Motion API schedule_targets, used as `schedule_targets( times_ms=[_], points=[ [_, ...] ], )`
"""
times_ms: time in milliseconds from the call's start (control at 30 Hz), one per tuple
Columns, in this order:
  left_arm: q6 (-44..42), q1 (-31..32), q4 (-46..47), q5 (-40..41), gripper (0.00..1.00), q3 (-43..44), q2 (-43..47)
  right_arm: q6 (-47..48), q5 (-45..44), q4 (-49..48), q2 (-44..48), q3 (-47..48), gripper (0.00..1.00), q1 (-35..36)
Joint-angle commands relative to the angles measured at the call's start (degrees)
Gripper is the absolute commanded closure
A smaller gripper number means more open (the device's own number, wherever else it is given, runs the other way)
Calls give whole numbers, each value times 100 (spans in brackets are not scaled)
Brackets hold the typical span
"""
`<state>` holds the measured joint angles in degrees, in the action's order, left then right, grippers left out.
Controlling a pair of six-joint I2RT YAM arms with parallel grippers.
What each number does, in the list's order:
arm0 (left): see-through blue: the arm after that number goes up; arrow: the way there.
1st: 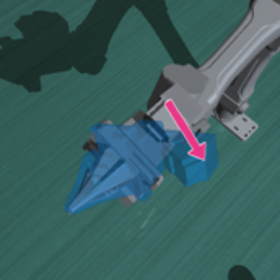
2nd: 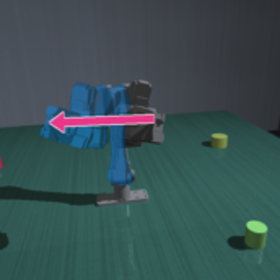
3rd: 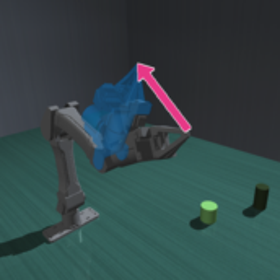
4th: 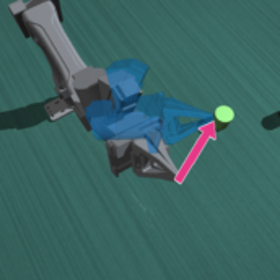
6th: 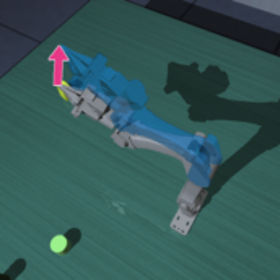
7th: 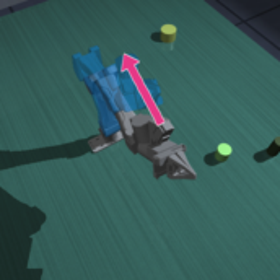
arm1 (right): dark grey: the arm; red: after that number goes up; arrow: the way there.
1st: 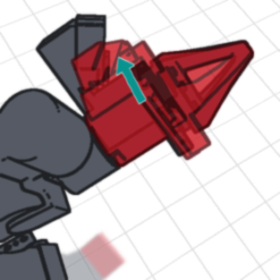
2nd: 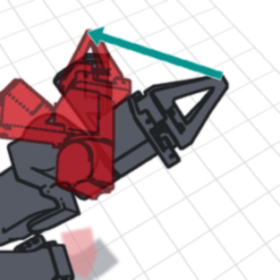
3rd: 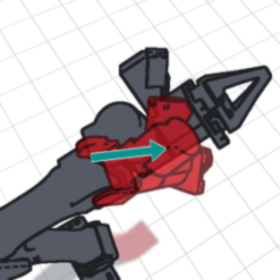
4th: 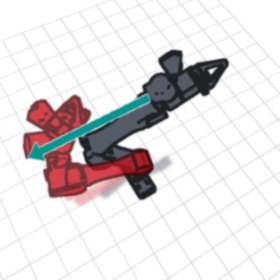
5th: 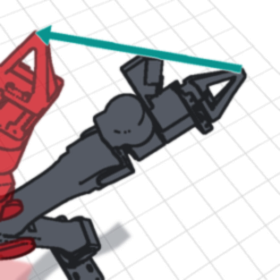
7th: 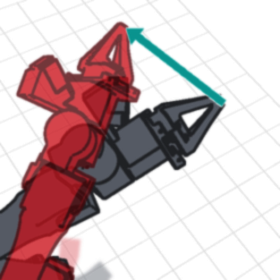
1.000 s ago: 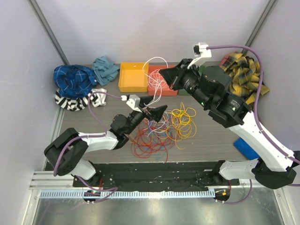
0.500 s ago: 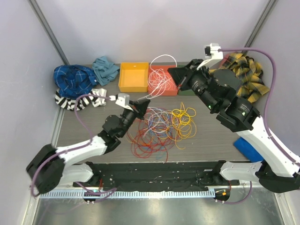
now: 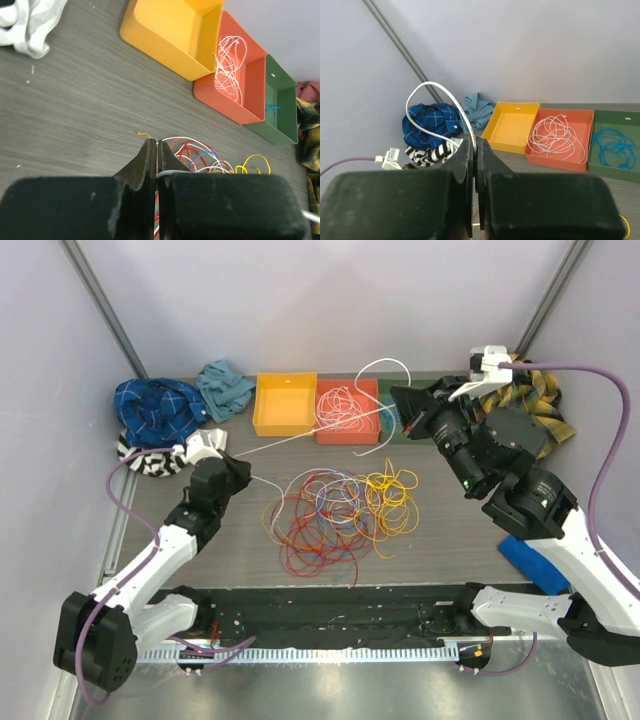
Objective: Untangle the cables
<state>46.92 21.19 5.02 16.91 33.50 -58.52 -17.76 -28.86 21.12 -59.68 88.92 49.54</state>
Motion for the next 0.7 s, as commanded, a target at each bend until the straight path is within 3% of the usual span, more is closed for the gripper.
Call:
schedule_targets(
  times_ms=[0,400,667],
  points=[
    [503,-317,-915,41,100,113,-80,185,-594,-609,404,-68,99,-41],
    [-279,-273,-563,-2075,100,755,25,-351,346,-636,106,-894,99,-50],
    [-692,-203,-1018,-3097,100,1404,411,-500,811,-653,-35,-1412,99,-41]
  ],
)
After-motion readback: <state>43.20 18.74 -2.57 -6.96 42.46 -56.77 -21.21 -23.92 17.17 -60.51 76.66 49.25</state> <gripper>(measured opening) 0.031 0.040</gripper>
